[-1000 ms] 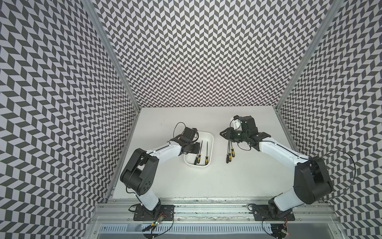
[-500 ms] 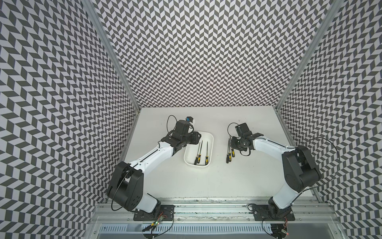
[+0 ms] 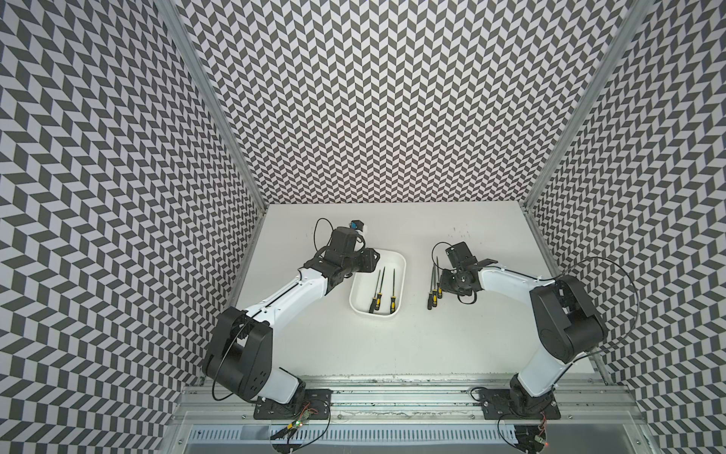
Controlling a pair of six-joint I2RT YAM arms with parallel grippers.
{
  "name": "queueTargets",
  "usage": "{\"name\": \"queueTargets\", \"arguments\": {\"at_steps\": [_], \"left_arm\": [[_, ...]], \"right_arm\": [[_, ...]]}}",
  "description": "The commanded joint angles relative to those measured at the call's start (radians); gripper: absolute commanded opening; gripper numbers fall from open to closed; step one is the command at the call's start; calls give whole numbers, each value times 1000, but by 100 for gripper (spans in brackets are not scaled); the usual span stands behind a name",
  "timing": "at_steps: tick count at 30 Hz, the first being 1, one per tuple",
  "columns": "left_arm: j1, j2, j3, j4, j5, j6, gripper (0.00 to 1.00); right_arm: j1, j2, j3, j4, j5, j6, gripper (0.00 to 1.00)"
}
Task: Put the file tool into the storage box
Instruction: Pick up the file tool from the center of the board.
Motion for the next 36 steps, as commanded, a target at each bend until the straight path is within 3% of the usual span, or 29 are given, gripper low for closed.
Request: {"name": "queueTargets", "arguments": {"at_steps": [1,9,21,31,36], "left_arm": [[7,-19,-13,21,15,2,40],[8,-17,-16,23,18,7,40],[16,-30,-24,34,19,7,40],[34,-44,-39,44,26,1,41],[38,-45,-31,43,30,0,41]], "right_arm": [[9,7,33,4,-10,4,35],[17,-24,64,-10,-14,17,35],[53,75,65,-8,-29,18,34],[56,136,130,-117,190,-22,31],[56,120,110,-126,233,-35,30]]}}
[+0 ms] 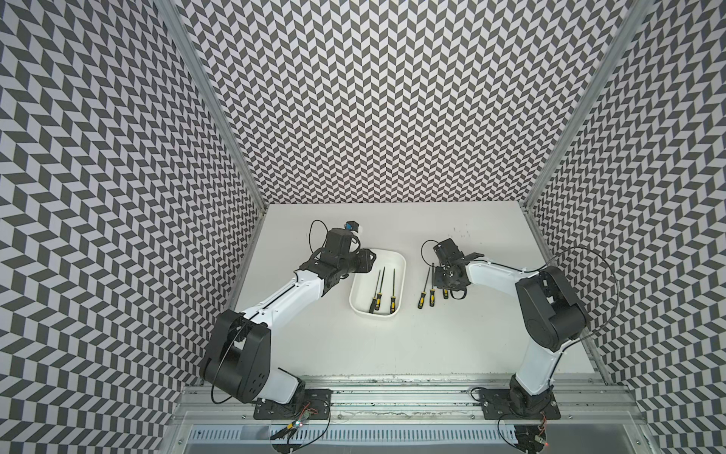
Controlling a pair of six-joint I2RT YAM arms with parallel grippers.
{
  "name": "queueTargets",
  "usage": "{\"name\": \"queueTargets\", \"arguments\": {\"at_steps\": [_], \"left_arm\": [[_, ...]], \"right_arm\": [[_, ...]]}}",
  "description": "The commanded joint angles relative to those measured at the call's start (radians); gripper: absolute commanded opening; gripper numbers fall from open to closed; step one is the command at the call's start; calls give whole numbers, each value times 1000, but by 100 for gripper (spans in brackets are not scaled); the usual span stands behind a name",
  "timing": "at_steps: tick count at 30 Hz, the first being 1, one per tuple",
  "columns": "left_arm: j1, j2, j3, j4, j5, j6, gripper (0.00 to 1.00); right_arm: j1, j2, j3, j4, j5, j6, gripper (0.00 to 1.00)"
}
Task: Put the file tool into the storage box
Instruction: Pick up the file tool from the center of the board.
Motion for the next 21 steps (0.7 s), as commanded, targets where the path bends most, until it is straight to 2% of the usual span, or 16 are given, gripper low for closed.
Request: {"name": "queueTargets", "arguments": {"at_steps": [1,3,6,8,11,14,17,21], "left_arm": [[6,-26,3,20,14,2,41],[7,-28,3,21,14,2,41],[10,-26,1,24,19,2,41],[14,-24,1,23,27,-3,41],[25,-25,-7,34,56,-5,41],[33,-34,-16,65,119,-36,42],[49,-42,-44,147,225,-88,44],[47,-28,-45,200,281,-117,46]], "right_arm": [[5,7,-19,-39,60,-20,30],[4,12,-32,-21,25,-25,25],[5,29,-45,8,-35,-36,6],[5,22,-55,41,-78,-42,0],[4,-45,-77,123,-178,-45,0],[5,-175,-128,276,-332,-37,0],[5,-287,-175,432,-495,-16,0],[8,-329,-180,549,-678,35,0]]}}
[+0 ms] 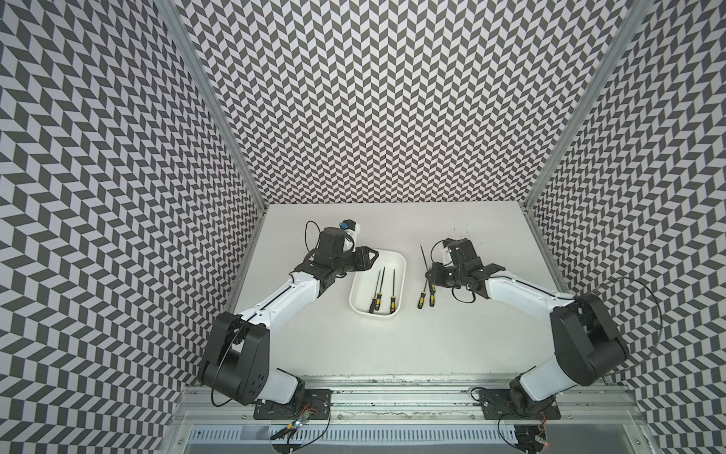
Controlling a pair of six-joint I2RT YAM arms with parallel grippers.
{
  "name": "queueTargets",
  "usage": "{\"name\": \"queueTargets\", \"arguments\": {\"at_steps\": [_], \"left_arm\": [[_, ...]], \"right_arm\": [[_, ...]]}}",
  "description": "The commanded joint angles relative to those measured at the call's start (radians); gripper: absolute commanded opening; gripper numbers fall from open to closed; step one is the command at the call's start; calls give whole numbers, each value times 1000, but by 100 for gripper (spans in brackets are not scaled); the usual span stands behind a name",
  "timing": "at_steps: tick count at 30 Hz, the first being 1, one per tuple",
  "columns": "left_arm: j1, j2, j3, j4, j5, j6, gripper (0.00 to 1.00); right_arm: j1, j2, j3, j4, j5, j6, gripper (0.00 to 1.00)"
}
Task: Put the file tool into the storage box
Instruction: Pick up the file tool from the center of the board, then place the file tool in the storage box.
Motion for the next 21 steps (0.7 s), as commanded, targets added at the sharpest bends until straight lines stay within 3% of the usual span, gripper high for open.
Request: {"name": "queueTargets", "arguments": {"at_steps": [1,5,14,21], "left_arm": [[-2,-10,-9,97,92,-35,46],[-7,5,-6,123,115,-37,48],[-42,52,34,131,97,-33,50],[-47,74,35,167,85,-46,50]], "right_arm": [[11,-29,-1,227,-248,57,0],[45,11,22,320,-381,115,0],[136,115,188,239,-425,37,0],[151,122,207,228,-439,30,0]]}}
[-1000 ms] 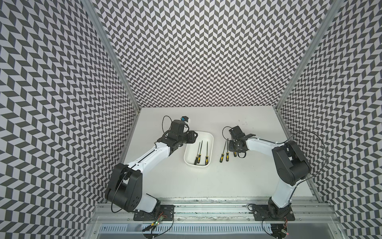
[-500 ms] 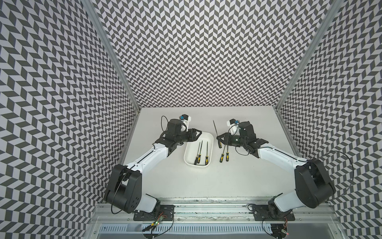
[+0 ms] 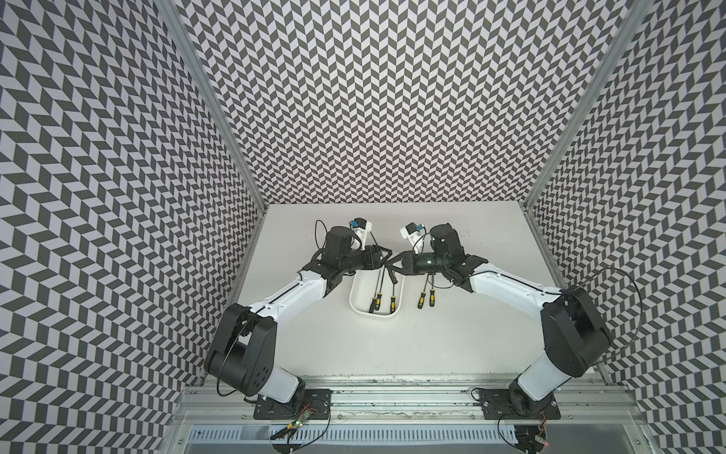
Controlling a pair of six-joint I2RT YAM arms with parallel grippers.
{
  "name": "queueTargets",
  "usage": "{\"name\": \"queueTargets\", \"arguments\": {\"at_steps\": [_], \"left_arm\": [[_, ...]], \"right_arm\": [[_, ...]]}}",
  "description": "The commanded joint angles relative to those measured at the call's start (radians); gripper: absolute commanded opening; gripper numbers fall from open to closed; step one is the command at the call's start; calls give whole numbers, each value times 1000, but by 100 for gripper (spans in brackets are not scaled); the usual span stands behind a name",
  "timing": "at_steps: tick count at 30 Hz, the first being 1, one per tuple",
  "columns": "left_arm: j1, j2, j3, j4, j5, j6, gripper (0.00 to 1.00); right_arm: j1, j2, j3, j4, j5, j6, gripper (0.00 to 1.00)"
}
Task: Put the file tool into the storage box
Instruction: Place the file tool in the storage box.
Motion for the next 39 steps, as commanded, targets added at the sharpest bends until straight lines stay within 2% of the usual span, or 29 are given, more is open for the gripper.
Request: {"name": "queueTargets", "arguments": {"at_steps": [1,3,5,7,8,10,13,16,20,35,39], "left_arm": [[-5,19,24,47,-11,-6,48],[-5,25,27,50,-16,-9,34],[-4,27,35,23,-37,2,14],[-4,21,35,-5,-59,19,1],[-4,14,33,-18,-69,32,0],[-2,-4,27,-42,-94,57,0],[0,-30,33,-126,-153,106,0],[3,-49,32,-228,-252,181,0],[3,-39,10,-304,-328,239,0],[-97,138,8,-389,-405,265,0],[-99,165,21,-416,-444,259,8]], "right_arm": [[12,7,32,24,-26,-24,0],[11,2,34,13,-16,-29,0],[12,-3,31,7,-8,-31,0],[12,-9,27,5,-3,-31,0],[11,-8,28,2,3,-30,1],[11,-9,31,-8,7,-33,6],[10,-12,38,-40,40,-43,32],[6,-30,27,-55,77,-66,41],[-7,-50,1,-52,91,-80,43],[-57,-36,-36,-49,70,-71,41],[-65,-45,-41,-48,64,-73,41]]}}
